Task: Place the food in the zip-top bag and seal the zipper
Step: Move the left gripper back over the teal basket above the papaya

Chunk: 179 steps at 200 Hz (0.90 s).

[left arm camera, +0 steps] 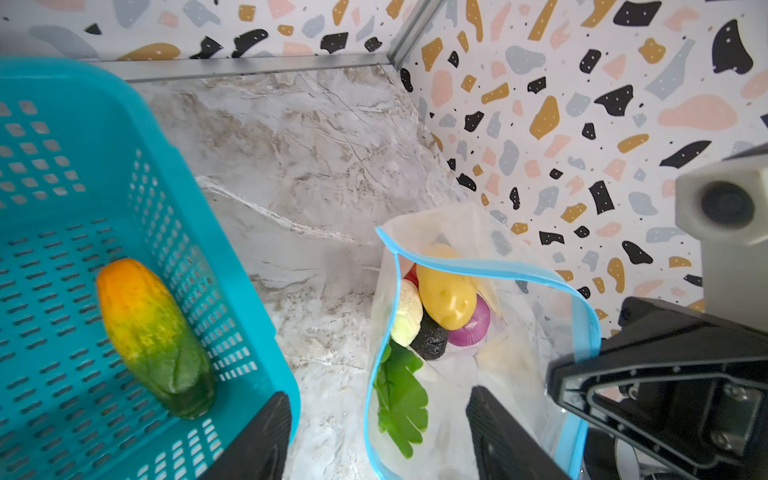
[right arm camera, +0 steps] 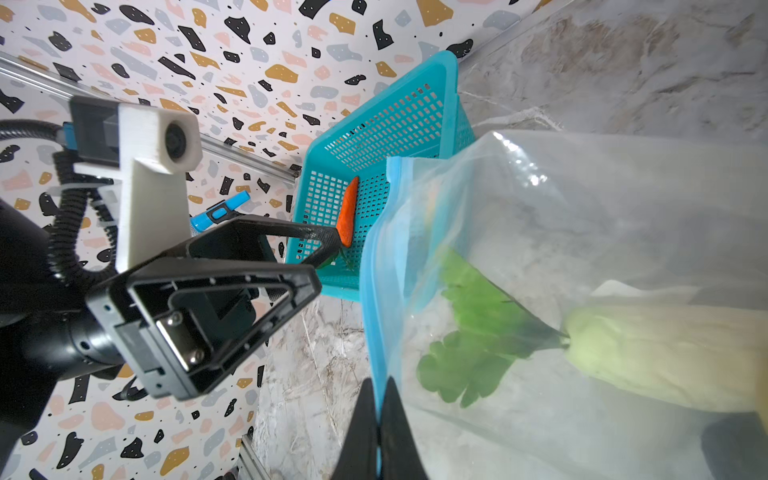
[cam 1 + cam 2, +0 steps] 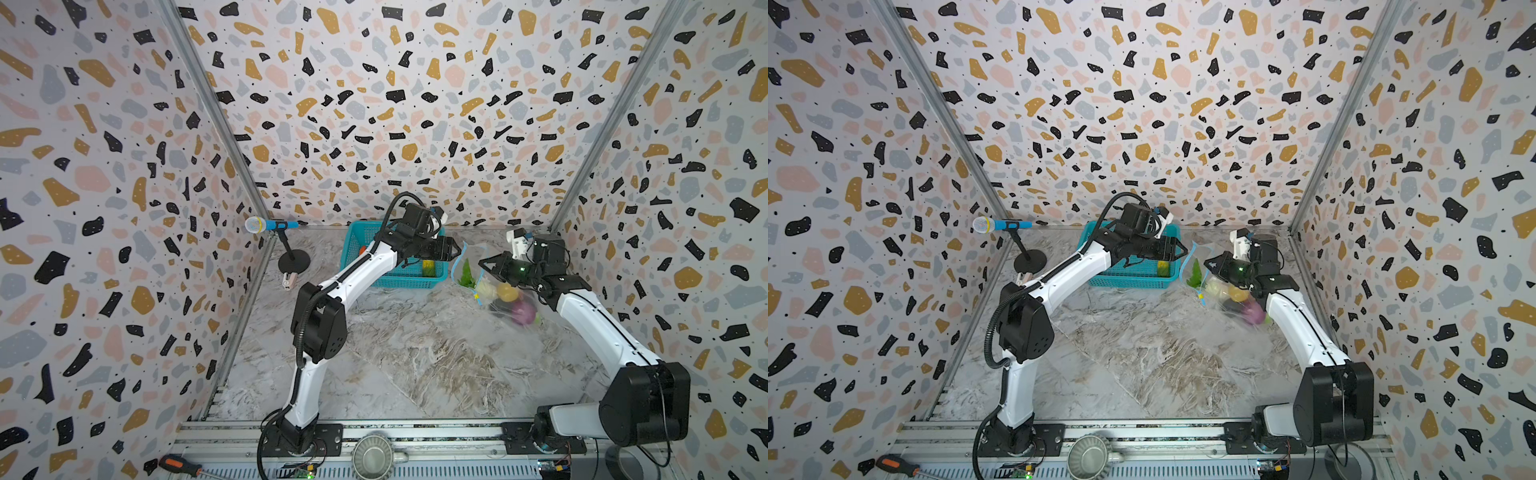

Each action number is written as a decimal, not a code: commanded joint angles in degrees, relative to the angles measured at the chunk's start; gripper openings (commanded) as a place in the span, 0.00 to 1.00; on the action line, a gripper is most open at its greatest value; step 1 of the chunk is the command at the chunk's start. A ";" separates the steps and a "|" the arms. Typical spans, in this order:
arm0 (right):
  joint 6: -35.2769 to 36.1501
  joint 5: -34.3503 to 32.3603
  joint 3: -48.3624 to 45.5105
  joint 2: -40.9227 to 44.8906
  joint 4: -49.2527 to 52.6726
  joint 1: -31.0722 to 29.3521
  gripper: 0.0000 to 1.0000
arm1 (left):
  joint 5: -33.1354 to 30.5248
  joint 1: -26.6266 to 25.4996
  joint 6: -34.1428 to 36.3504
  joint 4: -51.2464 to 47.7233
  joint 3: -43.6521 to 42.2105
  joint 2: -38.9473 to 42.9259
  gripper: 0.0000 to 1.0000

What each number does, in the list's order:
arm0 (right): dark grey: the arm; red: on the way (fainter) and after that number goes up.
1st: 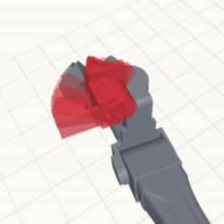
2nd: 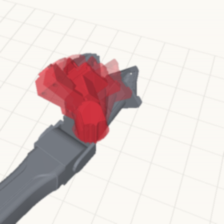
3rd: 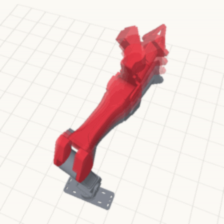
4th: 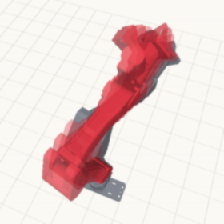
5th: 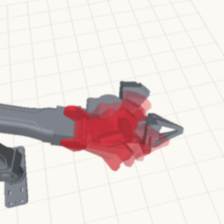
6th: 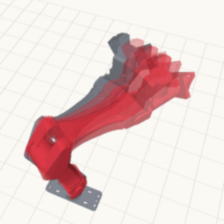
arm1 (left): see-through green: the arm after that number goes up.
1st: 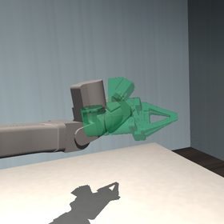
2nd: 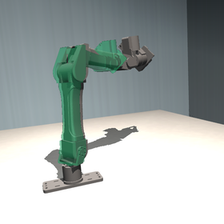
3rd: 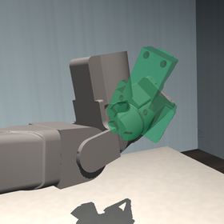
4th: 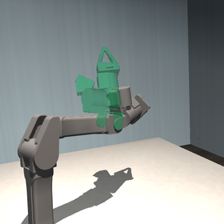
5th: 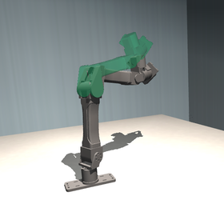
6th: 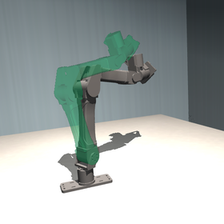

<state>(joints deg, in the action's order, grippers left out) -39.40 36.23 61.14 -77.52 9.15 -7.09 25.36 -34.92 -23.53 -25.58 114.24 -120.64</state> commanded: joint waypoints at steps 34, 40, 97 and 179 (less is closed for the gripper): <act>-0.33 0.26 -1.03 0.52 -1.84 -0.27 0.00 | -2.51 3.37 -3.96 2.86 -1.47 -0.04 0.69; -0.32 0.26 -1.09 0.44 -1.85 -0.25 0.00 | -2.86 3.68 -4.06 2.61 -1.34 -0.51 0.69; -0.14 0.15 -0.63 -0.39 -1.85 -0.59 0.00 | -4.74 5.91 -3.87 -0.95 2.58 -6.28 0.67; -0.15 -0.05 1.12 -1.93 -1.54 -2.04 0.00 | -7.86 7.40 -2.59 -5.81 8.87 -14.06 0.67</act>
<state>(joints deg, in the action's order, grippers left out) -39.62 36.23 60.16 -79.26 8.08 -8.67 18.26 -27.94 -26.94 -30.46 120.42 -133.71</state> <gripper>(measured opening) 0.052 0.675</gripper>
